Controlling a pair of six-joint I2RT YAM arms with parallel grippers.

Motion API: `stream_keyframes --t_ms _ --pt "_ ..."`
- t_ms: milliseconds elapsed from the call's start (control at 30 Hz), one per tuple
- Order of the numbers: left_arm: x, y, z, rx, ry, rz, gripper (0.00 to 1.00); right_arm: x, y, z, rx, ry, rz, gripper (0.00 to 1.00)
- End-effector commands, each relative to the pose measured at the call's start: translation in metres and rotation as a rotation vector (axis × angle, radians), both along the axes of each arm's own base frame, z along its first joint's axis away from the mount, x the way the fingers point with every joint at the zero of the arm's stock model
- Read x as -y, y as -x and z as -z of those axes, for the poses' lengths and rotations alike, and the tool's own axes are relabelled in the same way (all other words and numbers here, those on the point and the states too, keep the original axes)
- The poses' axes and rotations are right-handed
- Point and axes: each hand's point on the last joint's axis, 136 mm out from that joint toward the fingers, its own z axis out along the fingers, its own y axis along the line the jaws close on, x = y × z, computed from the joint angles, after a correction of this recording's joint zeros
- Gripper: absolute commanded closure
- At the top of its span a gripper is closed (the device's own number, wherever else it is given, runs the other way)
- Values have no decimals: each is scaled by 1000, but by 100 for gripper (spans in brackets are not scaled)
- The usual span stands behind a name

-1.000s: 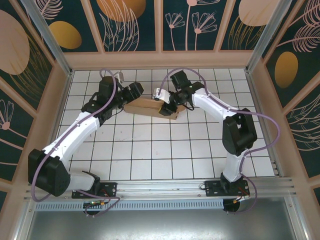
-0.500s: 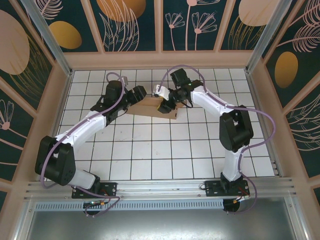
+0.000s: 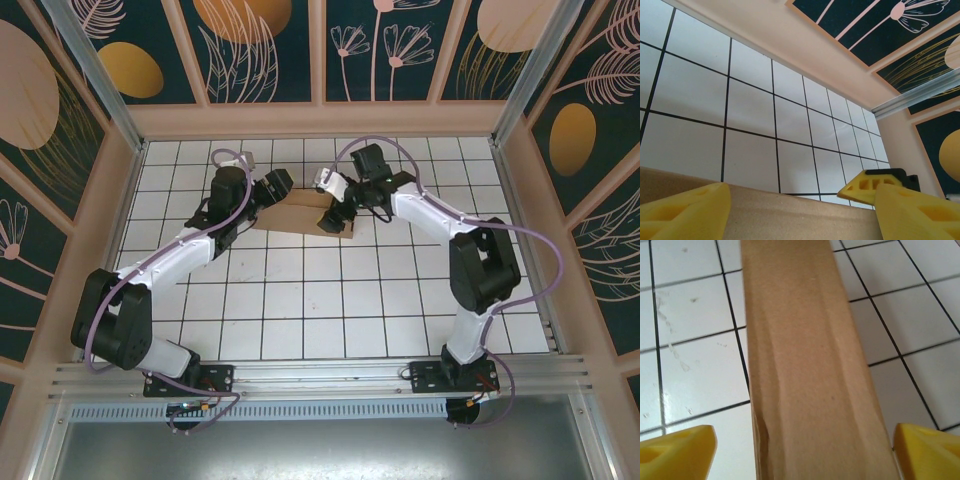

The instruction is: Fold the paper box

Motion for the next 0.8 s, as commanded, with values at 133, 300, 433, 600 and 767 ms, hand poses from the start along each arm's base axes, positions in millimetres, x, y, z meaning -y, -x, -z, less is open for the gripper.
stream_keyframes --t_ms 133,300,433,600,767 --pt "-11 14 55 -145 -94 -15 24 9 2 -43 103 -91 49 1" --pt "-11 14 57 -143 -104 -16 24 14 7 -72 148 -176 106 1" --pt "-10 15 57 -142 -111 -15 24 29 -11 -110 171 -248 320 1" --pt "-11 18 54 -133 -122 -15 23 79 -40 -144 155 -258 748 1" --pt "-12 19 55 -130 -128 -12 23 106 -26 -149 -108 -561 905 1"
